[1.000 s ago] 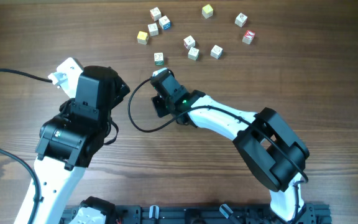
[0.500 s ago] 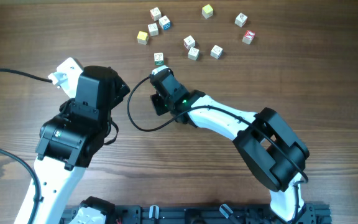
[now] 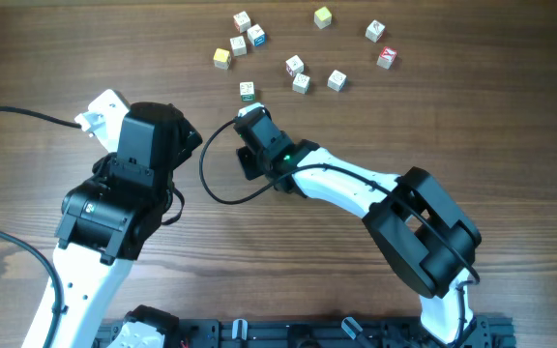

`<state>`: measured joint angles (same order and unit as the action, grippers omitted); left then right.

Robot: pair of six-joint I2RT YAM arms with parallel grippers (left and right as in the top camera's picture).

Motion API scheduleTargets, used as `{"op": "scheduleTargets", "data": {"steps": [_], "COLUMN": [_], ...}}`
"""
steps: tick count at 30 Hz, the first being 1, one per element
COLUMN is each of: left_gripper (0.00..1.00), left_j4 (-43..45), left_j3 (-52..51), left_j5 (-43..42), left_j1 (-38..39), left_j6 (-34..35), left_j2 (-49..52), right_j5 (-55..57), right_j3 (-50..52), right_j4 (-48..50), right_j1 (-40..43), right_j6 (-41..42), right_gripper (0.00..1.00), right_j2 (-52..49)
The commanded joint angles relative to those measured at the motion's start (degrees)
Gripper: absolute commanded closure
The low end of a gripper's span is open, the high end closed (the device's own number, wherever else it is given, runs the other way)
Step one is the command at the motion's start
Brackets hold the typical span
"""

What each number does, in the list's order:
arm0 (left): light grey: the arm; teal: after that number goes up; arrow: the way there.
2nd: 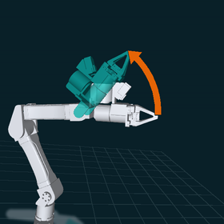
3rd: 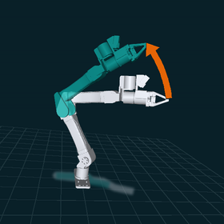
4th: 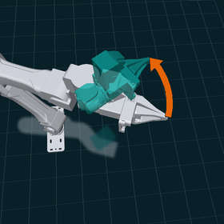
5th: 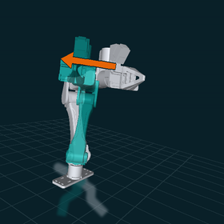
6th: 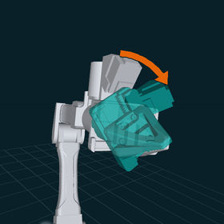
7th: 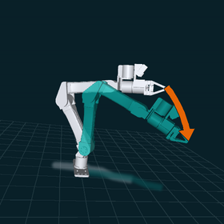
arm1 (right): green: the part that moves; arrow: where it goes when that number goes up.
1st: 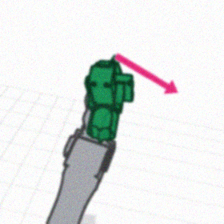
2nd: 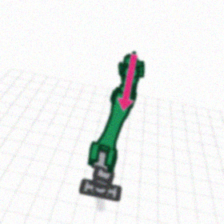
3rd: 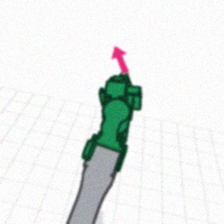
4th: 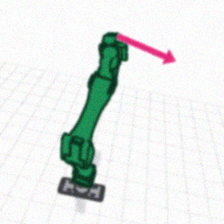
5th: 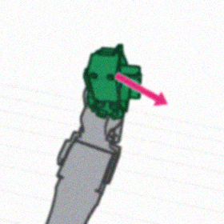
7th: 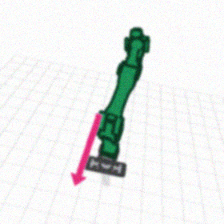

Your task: Form a circle

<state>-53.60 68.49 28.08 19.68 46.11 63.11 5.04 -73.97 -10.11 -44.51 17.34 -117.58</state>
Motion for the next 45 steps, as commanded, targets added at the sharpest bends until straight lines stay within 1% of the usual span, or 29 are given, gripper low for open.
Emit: {"op": "scheduleTargets", "data": {"steps": [1, 45], "left_gripper": [0.0, 0.0], "left_j4": [0.11, 0.11], "left_j3": [0.63, 0.63], "left_j5": [0.96, 0.96], "left_j1": [-0.48, -0.48], "left_j6": [-0.9, -0.9], "left_j2": [0.28, 0.28], "right_j5": [1.18, 1.4], "right_j3": [-1.14, -1.14], "right_j4": [1.05, -0.24], "right_j1": [0.33, 0.33], "right_j6": [0.81, 0.85], "right_gripper": [0.95, 0.96], "right_j2": [-0.28, -0.26]}}
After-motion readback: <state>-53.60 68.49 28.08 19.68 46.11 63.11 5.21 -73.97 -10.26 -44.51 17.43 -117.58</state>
